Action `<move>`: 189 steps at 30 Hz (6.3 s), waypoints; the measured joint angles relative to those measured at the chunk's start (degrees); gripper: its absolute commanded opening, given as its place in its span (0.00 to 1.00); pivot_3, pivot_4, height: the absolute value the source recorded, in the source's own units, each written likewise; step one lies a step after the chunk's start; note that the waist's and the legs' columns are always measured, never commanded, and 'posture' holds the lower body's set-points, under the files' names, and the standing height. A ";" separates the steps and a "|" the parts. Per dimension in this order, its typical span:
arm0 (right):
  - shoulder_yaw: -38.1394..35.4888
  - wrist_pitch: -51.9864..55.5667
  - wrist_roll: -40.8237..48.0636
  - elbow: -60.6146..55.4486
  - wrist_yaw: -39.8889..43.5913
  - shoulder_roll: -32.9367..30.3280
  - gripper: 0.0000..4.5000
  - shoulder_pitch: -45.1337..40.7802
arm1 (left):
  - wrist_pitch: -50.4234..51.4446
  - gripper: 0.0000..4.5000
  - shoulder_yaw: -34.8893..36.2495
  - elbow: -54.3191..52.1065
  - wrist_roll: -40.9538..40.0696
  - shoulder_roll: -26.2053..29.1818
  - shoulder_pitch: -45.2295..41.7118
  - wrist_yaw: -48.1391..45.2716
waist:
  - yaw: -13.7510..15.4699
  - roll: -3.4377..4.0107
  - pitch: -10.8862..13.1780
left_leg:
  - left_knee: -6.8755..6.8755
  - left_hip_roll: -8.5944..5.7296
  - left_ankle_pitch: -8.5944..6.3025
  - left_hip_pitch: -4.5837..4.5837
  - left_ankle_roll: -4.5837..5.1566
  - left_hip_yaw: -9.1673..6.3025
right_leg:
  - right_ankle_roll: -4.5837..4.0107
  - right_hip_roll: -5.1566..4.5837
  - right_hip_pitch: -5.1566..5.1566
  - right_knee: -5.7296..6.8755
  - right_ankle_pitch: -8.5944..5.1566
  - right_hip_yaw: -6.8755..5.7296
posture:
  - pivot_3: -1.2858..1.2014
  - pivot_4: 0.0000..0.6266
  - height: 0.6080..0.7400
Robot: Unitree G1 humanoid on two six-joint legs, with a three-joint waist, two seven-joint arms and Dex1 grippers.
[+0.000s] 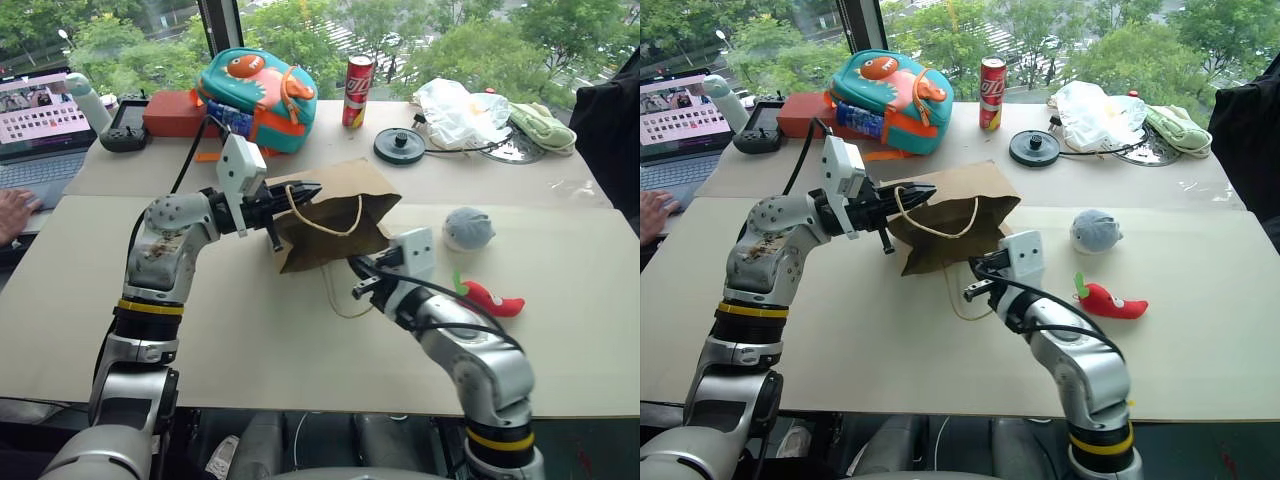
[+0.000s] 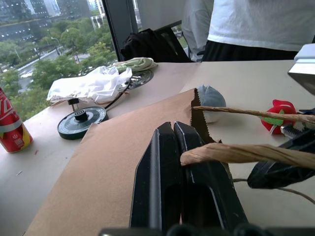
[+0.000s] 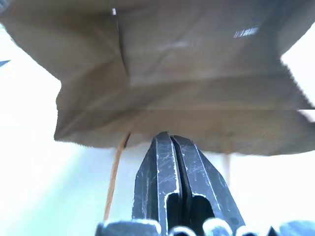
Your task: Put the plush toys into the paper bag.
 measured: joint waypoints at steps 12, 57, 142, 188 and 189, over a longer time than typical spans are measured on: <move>-11.14 2.37 -6.84 24.54 -3.77 -14.75 0.76 -18.51 | -0.26 0.00 -0.09 0.97 0.04 -1.23 0.05 -0.07 | -0.11 0.00 0.00 | -0.08 -0.02 0.00 -0.01 0.00 0.11 | -0.01 0.00 -0.03 -0.08 0.00 0.08 | 0.52 0.24 0.99; -20.28 20.95 25.40 -11.34 4.01 -12.00 0.27 -10.72 | 4.79 0.00 2.12 0.84 -4.34 -2.12 0.01 2.61 | -0.09 0.12 0.04 | -0.03 -0.02 -0.01 -0.05 0.02 0.01 | 0.01 -0.03 0.00 -0.07 -0.01 0.01 | 0.52 0.24 0.99; -5.09 15.81 -1.28 4.27 12.57 -40.86 0.47 6.85 | 11.25 0.00 1.83 0.48 -8.74 -4.00 -2.84 3.88 | 0.18 0.07 0.07 | -0.03 -0.07 0.00 -0.17 0.01 0.06 | 0.18 -0.05 -0.03 -0.21 -0.11 0.05 | 0.52 0.24 0.99; -2.36 27.12 11.47 -14.21 3.77 -12.62 0.25 -4.43 | 12.72 0.00 2.37 2.87 -9.08 -4.52 -5.92 4.18 | 0.10 0.10 0.06 | -0.03 -0.06 0.00 -0.17 0.01 -0.01 | 0.05 -0.04 -0.05 -0.14 -0.03 0.00 | 0.52 0.24 0.99; -2.03 27.10 11.19 -14.18 3.57 -12.73 0.25 -4.45 | 12.86 0.00 2.45 2.87 -9.10 -4.52 -6.03 4.18 | 0.10 0.10 0.06 | -0.03 -0.06 0.00 -0.17 0.01 -0.02 | 0.05 -0.04 -0.05 -0.13 -0.03 -0.01 | 0.52 0.24 0.99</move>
